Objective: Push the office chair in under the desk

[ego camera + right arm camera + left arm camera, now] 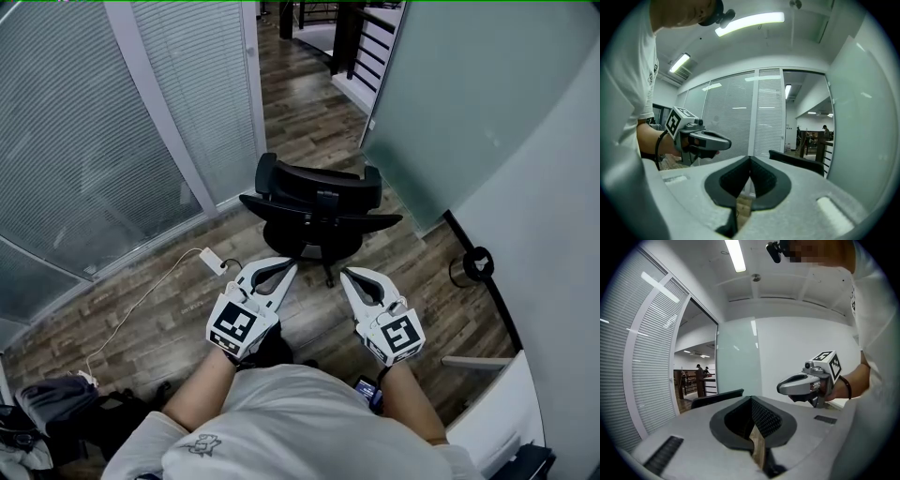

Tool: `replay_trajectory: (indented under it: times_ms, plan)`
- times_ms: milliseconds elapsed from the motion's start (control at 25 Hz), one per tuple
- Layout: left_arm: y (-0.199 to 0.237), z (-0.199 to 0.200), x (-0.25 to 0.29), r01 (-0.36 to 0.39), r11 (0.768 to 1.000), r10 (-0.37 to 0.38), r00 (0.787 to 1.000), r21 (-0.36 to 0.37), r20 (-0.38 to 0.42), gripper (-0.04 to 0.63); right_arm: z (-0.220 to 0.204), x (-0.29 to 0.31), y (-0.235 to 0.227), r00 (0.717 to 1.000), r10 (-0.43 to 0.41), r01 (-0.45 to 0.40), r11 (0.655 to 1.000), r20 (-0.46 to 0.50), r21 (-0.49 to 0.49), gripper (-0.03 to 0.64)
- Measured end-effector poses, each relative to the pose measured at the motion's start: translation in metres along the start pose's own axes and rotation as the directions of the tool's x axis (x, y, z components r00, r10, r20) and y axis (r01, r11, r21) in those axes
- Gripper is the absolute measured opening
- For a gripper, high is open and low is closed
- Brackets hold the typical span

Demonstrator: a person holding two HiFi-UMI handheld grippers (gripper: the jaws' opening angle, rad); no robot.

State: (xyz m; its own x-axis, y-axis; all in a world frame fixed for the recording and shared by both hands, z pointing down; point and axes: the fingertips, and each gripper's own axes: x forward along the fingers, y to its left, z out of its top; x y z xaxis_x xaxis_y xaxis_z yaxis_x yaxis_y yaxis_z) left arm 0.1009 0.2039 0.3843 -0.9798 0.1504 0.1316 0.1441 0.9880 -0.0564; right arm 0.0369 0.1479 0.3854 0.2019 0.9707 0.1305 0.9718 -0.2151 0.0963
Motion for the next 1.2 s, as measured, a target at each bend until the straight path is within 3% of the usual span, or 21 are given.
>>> replay_trajectory:
  times_ms: [400,560,720,960,1200]
  plan:
    - [0.076,-0.032,0.034,0.021,1.0,-0.02,0.998,0.001,-0.055,-0.002,-0.019,0.065,-0.037,0.998,-0.021,0.023,0.999,-0.058,0.036,0.003]
    - [0.102,-0.045,0.045,0.074,0.997,-0.072,0.994,0.02,-0.087,-0.002,-0.025,0.094,-0.05,0.996,-0.031,0.033,0.999,-0.083,0.03,0.003]
    - [0.13,-0.056,0.059,0.154,0.985,-0.142,0.98,0.072,-0.14,-0.002,-0.03,0.127,-0.063,0.992,-0.044,0.046,0.999,-0.121,0.017,0.003]
    - [0.165,-0.072,0.074,0.228,0.961,-0.189,0.955,0.157,-0.23,0.002,-0.04,0.154,-0.077,0.98,-0.059,0.062,0.998,-0.192,0.011,0.003]
    - [0.19,-0.088,0.086,0.274,0.945,-0.217,0.933,0.176,-0.286,0.013,-0.046,0.165,-0.095,0.969,-0.09,0.094,0.996,-0.23,0.005,0.005]
